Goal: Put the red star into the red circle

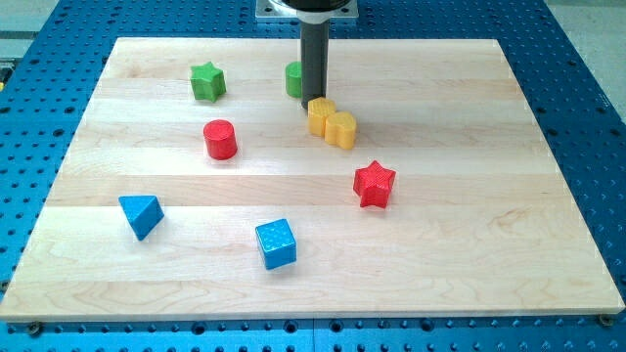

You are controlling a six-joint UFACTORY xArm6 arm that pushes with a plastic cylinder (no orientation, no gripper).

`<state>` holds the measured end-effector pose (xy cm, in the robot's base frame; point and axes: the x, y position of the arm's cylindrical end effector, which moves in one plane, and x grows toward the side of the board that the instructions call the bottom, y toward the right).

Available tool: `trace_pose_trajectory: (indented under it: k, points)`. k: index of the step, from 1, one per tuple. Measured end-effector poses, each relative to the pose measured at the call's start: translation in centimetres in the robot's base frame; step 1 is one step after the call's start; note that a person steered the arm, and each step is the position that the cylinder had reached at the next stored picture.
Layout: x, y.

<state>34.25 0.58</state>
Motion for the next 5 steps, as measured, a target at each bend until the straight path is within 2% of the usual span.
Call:
trace_pose_trajectory:
  k: [1,2,3,5]
  points:
    - [0.1,3.4]
    - [3.8,13.1]
    - [15.1,15.9]
    - [16.8,7.2]
